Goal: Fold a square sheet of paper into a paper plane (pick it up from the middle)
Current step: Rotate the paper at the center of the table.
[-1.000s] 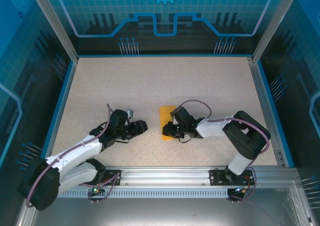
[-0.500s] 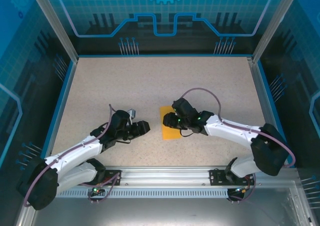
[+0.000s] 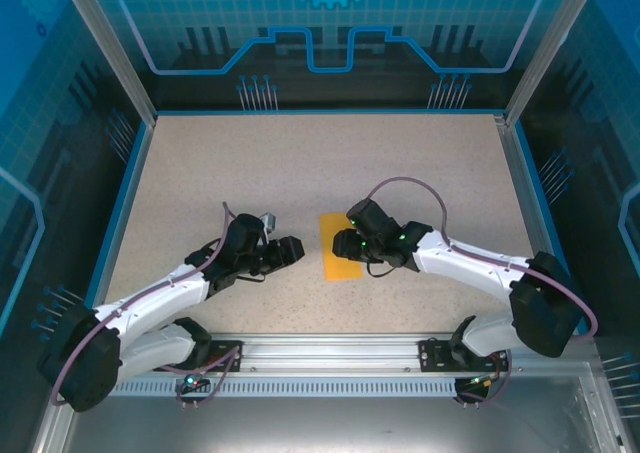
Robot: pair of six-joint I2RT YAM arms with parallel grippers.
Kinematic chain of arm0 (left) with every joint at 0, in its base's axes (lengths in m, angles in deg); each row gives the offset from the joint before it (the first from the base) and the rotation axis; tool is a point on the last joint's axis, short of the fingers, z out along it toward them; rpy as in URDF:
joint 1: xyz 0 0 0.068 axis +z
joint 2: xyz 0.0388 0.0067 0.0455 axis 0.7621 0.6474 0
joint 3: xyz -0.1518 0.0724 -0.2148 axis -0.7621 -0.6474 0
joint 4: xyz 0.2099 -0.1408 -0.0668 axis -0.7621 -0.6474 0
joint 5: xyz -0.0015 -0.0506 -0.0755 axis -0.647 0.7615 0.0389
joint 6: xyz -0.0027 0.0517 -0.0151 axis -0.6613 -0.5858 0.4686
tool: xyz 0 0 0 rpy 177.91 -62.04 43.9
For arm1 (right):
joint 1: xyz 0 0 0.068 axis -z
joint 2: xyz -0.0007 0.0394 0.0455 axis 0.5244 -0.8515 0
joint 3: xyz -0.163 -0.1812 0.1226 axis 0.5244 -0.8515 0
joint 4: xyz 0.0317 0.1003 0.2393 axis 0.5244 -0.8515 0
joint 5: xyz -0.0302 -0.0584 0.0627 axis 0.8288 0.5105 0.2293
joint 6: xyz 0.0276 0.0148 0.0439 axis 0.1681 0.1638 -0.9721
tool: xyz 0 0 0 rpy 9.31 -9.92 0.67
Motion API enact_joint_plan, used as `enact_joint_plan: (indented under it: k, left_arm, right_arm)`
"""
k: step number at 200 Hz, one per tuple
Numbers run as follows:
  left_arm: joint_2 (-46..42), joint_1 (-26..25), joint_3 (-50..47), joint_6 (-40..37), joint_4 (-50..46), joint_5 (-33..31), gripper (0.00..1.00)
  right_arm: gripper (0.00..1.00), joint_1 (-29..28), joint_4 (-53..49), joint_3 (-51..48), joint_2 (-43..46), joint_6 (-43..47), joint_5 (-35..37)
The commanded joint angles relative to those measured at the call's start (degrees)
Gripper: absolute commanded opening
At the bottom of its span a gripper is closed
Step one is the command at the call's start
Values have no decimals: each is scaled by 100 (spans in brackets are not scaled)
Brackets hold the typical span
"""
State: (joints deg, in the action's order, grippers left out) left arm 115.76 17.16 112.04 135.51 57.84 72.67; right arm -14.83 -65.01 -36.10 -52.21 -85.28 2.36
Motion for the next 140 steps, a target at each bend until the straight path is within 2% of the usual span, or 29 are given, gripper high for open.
enact_joint_plan:
  k: [1, 25, 40, 57, 77, 89, 108, 140]
  left_arm:
    - [14, -61, 142, -200, -5, 209, 66]
    - [203, -82, 199, -298, 100, 339, 64]
    - [431, -104, 291, -278, 288, 391, 62]
    - [845, -175, 589, -309, 389, 431, 59]
    - [1448, -292, 1027, -331, 510, 450, 54]
    - [1815, -337, 1308, -338, 619, 483, 51]
    - [2432, -341, 1783, -404, 495, 336, 45]
    - [3225, -328, 2481, -579, 435, 102, 41]
  right_arm:
    - [45, 23, -228, 306, -39, 207, -112]
    - [47, 39, -1001, 518, 59, 302, 392]
    - [49, 82, -965, 280, 309, 394, 576]
    - [48, 312, -422, -388, 762, 430, 299]
    - [45, 730, 424, -1176, 1312, 372, -343]
    - [49, 928, 674, -1512, 1558, 345, -670]
    - [50, 1132, 859, -1659, 1688, 625, -1267]
    - [50, 1166, 668, -1524, 1372, 894, -1634]
